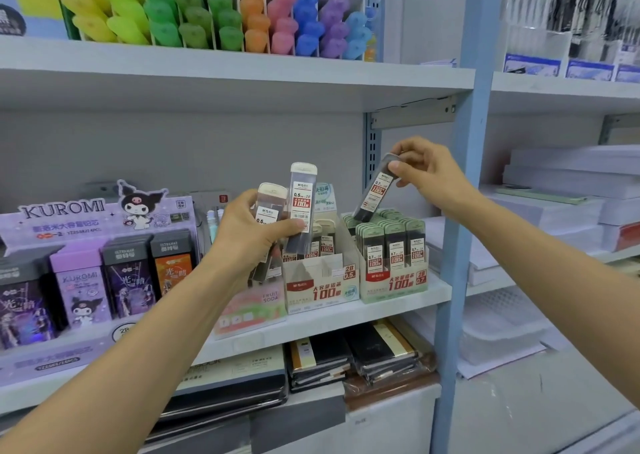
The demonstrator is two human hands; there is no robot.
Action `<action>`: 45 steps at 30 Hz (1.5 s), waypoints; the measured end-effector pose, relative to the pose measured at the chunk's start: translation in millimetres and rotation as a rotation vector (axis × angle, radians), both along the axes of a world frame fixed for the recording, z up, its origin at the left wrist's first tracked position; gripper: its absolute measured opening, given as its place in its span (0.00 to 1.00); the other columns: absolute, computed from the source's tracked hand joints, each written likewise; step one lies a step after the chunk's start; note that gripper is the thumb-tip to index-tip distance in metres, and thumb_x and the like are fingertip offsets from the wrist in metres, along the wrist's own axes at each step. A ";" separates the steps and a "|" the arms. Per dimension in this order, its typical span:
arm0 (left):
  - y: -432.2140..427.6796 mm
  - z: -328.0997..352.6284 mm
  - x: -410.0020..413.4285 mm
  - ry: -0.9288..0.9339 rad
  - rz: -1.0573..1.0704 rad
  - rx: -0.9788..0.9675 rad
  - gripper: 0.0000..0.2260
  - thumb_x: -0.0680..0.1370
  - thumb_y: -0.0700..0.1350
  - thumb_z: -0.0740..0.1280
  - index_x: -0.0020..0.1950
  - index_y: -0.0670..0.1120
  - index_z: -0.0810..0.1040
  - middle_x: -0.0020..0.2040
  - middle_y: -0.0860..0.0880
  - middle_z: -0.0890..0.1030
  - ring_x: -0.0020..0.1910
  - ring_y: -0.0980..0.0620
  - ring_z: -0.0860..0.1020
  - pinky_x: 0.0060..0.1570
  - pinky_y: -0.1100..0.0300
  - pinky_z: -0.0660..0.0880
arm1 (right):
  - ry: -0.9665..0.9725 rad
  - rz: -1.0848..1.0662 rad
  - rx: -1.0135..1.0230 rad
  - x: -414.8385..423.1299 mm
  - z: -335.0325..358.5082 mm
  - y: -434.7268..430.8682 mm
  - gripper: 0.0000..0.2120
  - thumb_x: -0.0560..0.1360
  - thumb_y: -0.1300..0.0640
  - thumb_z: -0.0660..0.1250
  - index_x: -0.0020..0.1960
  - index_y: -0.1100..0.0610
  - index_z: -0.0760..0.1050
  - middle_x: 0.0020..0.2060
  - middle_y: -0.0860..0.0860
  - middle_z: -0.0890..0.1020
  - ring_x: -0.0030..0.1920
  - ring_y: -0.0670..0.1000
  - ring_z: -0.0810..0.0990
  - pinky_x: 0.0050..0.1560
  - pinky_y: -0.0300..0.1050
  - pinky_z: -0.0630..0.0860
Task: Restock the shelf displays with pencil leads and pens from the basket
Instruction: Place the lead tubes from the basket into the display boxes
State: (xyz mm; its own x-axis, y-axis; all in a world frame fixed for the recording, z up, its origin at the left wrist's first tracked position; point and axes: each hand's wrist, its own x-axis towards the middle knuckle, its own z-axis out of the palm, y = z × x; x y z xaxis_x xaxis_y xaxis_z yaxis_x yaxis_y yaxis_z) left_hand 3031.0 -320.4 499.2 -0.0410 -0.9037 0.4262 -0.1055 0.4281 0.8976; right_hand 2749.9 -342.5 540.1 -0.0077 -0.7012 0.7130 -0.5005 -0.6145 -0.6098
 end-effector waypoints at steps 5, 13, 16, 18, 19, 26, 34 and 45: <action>-4.5 -6.8 -0.5 0.003 -0.035 0.047 0.14 0.69 0.42 0.78 0.49 0.52 0.77 0.37 0.59 0.84 0.26 0.59 0.79 0.25 0.66 0.76 | 0.223 0.005 0.144 5.4 -2.7 -11.4 0.06 0.77 0.60 0.68 0.54 0.56 0.76 0.42 0.47 0.84 0.43 0.43 0.82 0.49 0.40 0.77; -3.4 -8.1 -1.0 0.000 -0.055 0.051 0.14 0.68 0.42 0.78 0.48 0.52 0.77 0.36 0.60 0.84 0.28 0.61 0.80 0.26 0.67 0.77 | 0.411 -0.008 0.294 26.4 -11.1 -21.8 0.05 0.75 0.60 0.71 0.48 0.52 0.82 0.44 0.45 0.83 0.45 0.43 0.81 0.41 0.31 0.75; -1.5 -7.6 0.3 -0.005 -0.068 0.057 0.14 0.68 0.41 0.78 0.49 0.51 0.78 0.36 0.59 0.84 0.28 0.60 0.80 0.27 0.66 0.77 | 0.481 -0.036 0.398 26.5 -13.2 -22.5 0.06 0.75 0.60 0.69 0.49 0.54 0.83 0.43 0.45 0.84 0.45 0.44 0.81 0.36 0.29 0.74; -0.6 -7.7 0.7 -0.003 -0.076 0.061 0.14 0.68 0.41 0.78 0.49 0.50 0.78 0.36 0.59 0.84 0.27 0.61 0.80 0.26 0.67 0.76 | 0.484 -0.061 0.398 26.8 -14.9 -20.2 0.07 0.77 0.60 0.68 0.53 0.55 0.83 0.45 0.46 0.84 0.48 0.45 0.81 0.40 0.31 0.73; 0.3 -7.7 1.0 -0.004 -0.077 0.065 0.14 0.68 0.41 0.78 0.49 0.50 0.78 0.36 0.59 0.84 0.27 0.61 0.80 0.26 0.67 0.76 | 0.455 -0.077 0.353 27.9 -14.9 -18.2 0.08 0.78 0.58 0.67 0.54 0.54 0.82 0.47 0.46 0.84 0.49 0.45 0.81 0.42 0.32 0.73; 5.5 -8.5 -2.2 -0.055 -0.118 0.077 0.12 0.68 0.41 0.78 0.48 0.49 0.80 0.37 0.55 0.85 0.26 0.59 0.78 0.25 0.66 0.75 | 0.089 0.292 0.216 64.2 -2.4 9.8 0.18 0.78 0.48 0.66 0.66 0.51 0.74 0.52 0.48 0.84 0.47 0.48 0.83 0.49 0.42 0.80; 11.2 -1.6 16.3 0.190 -0.244 0.169 0.09 0.80 0.41 0.61 0.58 0.41 0.76 0.45 0.45 0.85 0.39 0.51 0.82 0.35 0.60 0.79 | -0.004 0.353 0.168 85.0 2.4 13.9 0.07 0.78 0.58 0.67 0.54 0.55 0.81 0.42 0.51 0.85 0.43 0.49 0.81 0.43 0.40 0.77; 10.0 -12.6 55.4 0.152 -0.192 0.028 0.09 0.82 0.44 0.61 0.58 0.45 0.78 0.49 0.45 0.86 0.45 0.49 0.84 0.45 0.58 0.81 | 0.195 0.103 0.026 98.1 -2.5 0.9 0.06 0.76 0.55 0.70 0.53 0.53 0.81 0.44 0.48 0.84 0.44 0.47 0.82 0.43 0.39 0.79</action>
State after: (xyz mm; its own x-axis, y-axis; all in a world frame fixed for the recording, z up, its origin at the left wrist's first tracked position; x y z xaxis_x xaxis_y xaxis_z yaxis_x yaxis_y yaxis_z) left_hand 3086.3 -310.4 486.7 -0.1500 -0.8970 0.4158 0.1125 0.4023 0.9086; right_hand 2847.9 -341.5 537.5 0.2013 -0.7096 0.6752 -0.5461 -0.6536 -0.5241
